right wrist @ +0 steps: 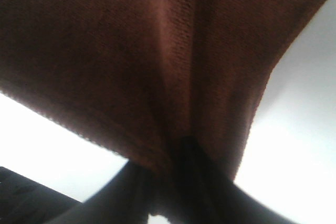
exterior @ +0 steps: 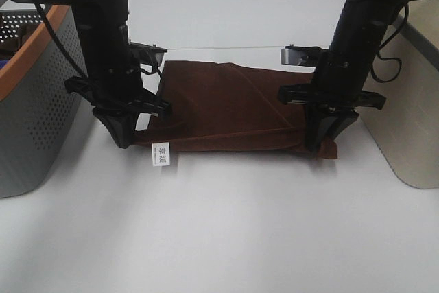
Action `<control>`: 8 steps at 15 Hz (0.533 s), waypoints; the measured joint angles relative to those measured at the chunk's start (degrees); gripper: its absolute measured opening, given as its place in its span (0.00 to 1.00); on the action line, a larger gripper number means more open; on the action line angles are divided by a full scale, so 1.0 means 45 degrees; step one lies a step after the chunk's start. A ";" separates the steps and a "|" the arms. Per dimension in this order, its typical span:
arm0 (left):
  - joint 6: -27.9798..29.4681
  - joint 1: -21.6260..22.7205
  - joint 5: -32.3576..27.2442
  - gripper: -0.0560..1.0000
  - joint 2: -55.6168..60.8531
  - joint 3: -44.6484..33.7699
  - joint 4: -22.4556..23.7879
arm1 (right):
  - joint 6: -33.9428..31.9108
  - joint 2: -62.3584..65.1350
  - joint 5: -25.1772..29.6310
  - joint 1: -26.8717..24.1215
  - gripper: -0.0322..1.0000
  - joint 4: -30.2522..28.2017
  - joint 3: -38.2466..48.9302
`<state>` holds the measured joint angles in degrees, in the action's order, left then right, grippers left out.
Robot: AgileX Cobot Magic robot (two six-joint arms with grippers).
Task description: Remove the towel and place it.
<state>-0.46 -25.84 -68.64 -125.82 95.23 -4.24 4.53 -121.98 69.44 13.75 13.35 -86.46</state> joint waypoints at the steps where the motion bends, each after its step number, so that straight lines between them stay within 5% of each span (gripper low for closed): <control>1: 0.0000 0.0025 -0.0051 0.05 0.0000 0.0000 0.0025 | -0.0013 0.0000 -0.0115 -0.0025 0.36 -0.0166 0.0000; 2: 0.0000 0.0064 -0.0127 0.05 0.0000 0.0000 0.0064 | -0.0013 0.0000 -0.0267 -0.0025 0.62 -0.0318 0.0013; 3: 0.0000 0.0064 -0.0127 0.05 0.0038 -0.0064 0.0064 | -0.0013 0.0000 -0.0267 -0.0025 0.68 -0.0344 0.0025; 8: 0.0013 0.0102 -0.0178 0.05 0.0407 -0.0598 -0.0038 | -0.0013 0.0000 -0.0102 -0.0025 0.74 -0.0344 0.0025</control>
<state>-0.40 -25.38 -69.44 -123.99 92.53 -4.41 4.47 -121.98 68.98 13.64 11.80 -86.34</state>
